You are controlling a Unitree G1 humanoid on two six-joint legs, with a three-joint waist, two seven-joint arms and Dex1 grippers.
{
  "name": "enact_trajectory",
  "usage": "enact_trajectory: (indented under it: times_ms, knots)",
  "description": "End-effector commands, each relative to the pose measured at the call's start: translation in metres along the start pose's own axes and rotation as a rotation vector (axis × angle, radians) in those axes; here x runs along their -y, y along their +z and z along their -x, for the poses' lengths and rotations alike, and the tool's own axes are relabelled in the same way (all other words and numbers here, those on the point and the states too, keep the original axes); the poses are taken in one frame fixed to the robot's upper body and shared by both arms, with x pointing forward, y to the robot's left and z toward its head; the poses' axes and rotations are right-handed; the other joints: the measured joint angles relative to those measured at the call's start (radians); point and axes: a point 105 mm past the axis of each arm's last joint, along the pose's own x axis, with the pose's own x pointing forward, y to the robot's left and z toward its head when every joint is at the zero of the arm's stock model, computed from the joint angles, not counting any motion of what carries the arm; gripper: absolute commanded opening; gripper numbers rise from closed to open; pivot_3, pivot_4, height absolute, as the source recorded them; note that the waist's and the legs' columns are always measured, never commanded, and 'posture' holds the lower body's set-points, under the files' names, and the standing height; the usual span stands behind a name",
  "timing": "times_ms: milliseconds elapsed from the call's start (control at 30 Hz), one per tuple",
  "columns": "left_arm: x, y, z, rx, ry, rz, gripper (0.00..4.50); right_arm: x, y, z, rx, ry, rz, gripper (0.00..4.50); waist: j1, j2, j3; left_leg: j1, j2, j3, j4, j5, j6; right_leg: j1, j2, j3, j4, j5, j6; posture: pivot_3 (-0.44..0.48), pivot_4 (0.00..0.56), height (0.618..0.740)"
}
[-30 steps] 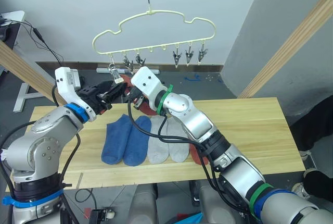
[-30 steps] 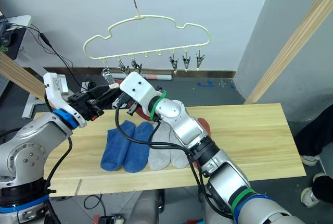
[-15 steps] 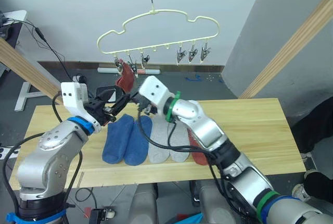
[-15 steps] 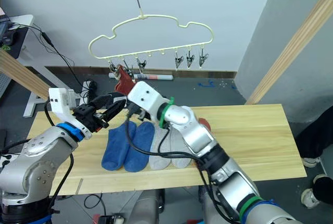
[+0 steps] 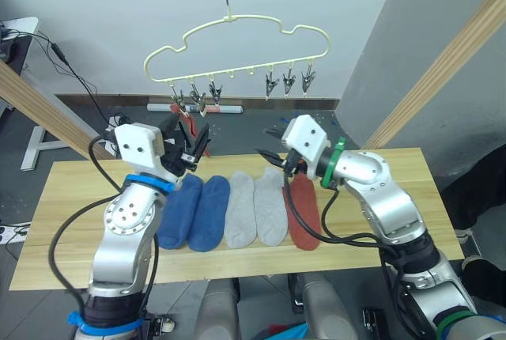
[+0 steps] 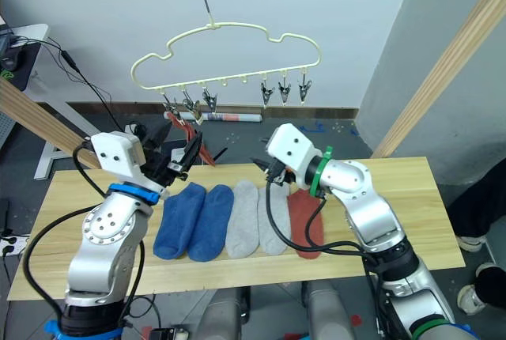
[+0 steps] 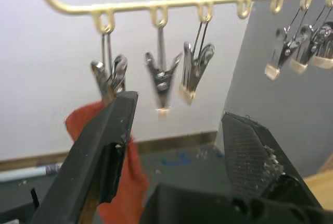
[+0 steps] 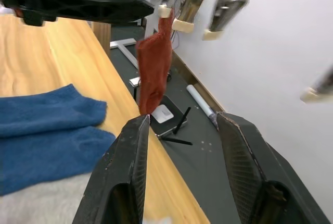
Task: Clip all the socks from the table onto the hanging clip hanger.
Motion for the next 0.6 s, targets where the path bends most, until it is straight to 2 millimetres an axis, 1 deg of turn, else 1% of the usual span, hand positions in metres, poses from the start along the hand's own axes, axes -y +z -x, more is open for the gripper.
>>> enact_trajectory:
  times_ms: [33, 200, 300, 467, 600]
  knots:
    - [-0.008, 0.009, -0.008, 0.066, 0.083, -0.058, 2.95, 0.010, 0.018, 0.009, 0.045, -0.029, 0.024, 2.08, 0.000, 0.000, 0.000, 0.000, 0.000, 0.000, 0.000, 0.000, 0.000, 0.000, 0.000, 0.000, 0.000, 0.000, 0.000, -0.142, 0.322, 0.733]
    - [-0.015, 0.006, -0.017, 0.074, 0.154, -0.031, 2.95, 0.021, 0.017, 0.015, 0.028, -0.078, 0.022, 2.08, -0.005, 0.000, 0.000, 0.000, 0.000, 0.000, 0.000, 0.000, 0.000, 0.000, 0.000, 0.000, 0.000, 0.000, 0.000, -0.159, 0.323, 0.733]
    - [-0.013, 0.007, -0.023, 0.083, 0.143, -0.024, 2.95, 0.025, 0.016, 0.017, 0.021, -0.096, 0.021, 2.08, -0.007, 0.000, 0.000, 0.000, 0.000, 0.000, 0.000, 0.000, 0.000, 0.000, 0.000, 0.000, 0.000, 0.000, 0.000, -0.160, 0.323, 0.733]
    - [-0.012, 0.008, -0.033, 0.095, 0.130, -0.014, 2.95, 0.025, 0.018, 0.017, 0.039, -0.094, 0.014, 2.08, -0.009, 0.000, 0.000, 0.000, 0.000, 0.000, 0.000, 0.000, 0.000, 0.000, 0.000, -0.001, 0.000, 0.000, 0.000, -0.160, 0.323, 0.733]
    - [-0.014, 0.009, -0.039, 0.104, 0.139, -0.015, 2.95, 0.020, 0.019, 0.019, 0.062, -0.062, -0.008, 2.08, -0.011, 0.000, 0.000, 0.000, 0.000, 0.000, 0.000, 0.000, 0.000, 0.000, 0.000, 0.000, 0.000, 0.000, 0.000, -0.158, 0.324, 0.733]
